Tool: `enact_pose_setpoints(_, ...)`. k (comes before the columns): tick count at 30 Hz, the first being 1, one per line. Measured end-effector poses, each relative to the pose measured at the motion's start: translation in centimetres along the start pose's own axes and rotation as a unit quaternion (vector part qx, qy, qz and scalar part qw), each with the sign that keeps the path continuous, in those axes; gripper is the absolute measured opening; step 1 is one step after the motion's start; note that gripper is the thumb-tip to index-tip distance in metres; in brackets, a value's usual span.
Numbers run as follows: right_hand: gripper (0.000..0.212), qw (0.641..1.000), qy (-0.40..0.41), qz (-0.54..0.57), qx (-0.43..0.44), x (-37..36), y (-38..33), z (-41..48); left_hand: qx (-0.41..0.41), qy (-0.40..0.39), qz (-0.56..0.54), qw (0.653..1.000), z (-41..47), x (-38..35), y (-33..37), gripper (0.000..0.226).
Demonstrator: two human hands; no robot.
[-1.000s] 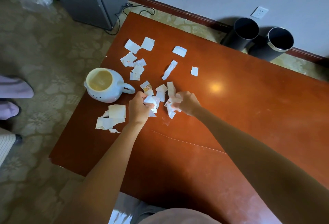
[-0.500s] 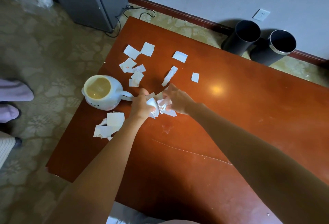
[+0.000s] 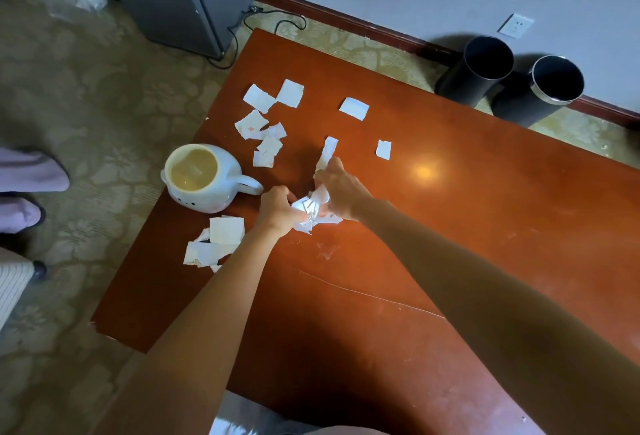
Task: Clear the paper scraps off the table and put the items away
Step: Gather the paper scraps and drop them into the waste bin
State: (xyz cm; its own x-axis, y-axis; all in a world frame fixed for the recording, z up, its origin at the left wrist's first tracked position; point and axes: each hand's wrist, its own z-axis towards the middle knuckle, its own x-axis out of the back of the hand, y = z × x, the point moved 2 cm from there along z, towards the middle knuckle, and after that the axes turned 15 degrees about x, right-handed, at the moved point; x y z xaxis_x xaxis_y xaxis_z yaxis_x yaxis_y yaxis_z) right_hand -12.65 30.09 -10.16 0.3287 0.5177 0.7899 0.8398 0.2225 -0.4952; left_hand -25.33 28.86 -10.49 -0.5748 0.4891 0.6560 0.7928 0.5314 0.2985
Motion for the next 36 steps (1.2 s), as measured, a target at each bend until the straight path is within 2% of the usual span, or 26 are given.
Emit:
enact_pose_setpoints(5, 0.037, 0.998, -0.004, 0.065, -0.026, -0.7, 0.2, -0.7, 0.024, -0.029, -0.020, 0.999, -0.5, -0.2, -0.1, 0.038)
enact_pose_setpoints(8, 0.030, 0.995, -0.008, 0.091, -0.028, -1.2, 0.5, -1.3, 0.028, -0.027, -0.018, 0.999, -0.7, -0.4, -0.3, 0.016)
enact_pose_setpoints(10, 0.030, 0.992, -0.002, 0.121, -0.037, -1.3, 0.9, -2.0, 0.031, -0.024, -0.024, 0.999, -0.8, -0.6, -0.5, 0.019)
enact_pose_setpoints(13, 0.031, 0.981, 0.026, 0.175, -0.084, -1.2, 1.9, -3.4, 0.046, -0.009, -0.048, 0.998, -1.3, -0.4, -0.8, 0.042)
enact_pose_setpoints(16, 0.024, 0.965, 0.063, 0.220, -0.129, -1.1, 2.9, -5.3, 0.042, -0.002, -0.065, 0.997, -1.8, -0.4, -1.1, 0.036)
enact_pose_setpoints(18, 0.010, 0.947, 0.095, 0.255, -0.170, -1.1, 3.6, -6.5, 0.038, -0.003, -0.078, 0.996, -2.4, -0.5, -1.1, 0.033)
enact_pose_setpoints(20, 0.016, 0.920, 0.130, 0.316, -0.193, -1.2, 4.1, -7.7, 0.035, -0.007, -0.098, 0.995, -2.8, -0.7, -1.0, 0.032)
enact_pose_setpoints(25, 0.023, 0.824, 0.220, 0.473, -0.222, -1.4, 4.7, -10.9, 0.016, -0.022, -0.128, 0.991, -4.4, -1.5, 0.0, 0.035)
enact_pose_setpoints(27, 0.018, 0.799, 0.262, 0.485, -0.242, -1.8, 5.3, -12.4, 0.008, -0.018, -0.137, 0.990, -5.3, -2.0, 0.4, 0.039)
enact_pose_setpoints(29, 0.034, 0.776, 0.290, 0.498, -0.257, -2.1, 5.8, -14.1, 0.000, -0.010, -0.142, 0.990, -6.1, -2.5, 0.8, 0.042)
enact_pose_setpoints(31, 0.037, 0.756, 0.309, 0.509, -0.272, -2.4, 5.9, -15.8, -0.004, -0.012, -0.150, 0.989, -7.0, -3.0, 1.1, 0.043)
enact_pose_setpoints(36, 0.037, 0.738, 0.357, 0.493, -0.291, -2.9, 5.7, -20.0, -0.044, -0.057, -0.143, 0.987, -10.1, -4.9, 2.4, 0.044)
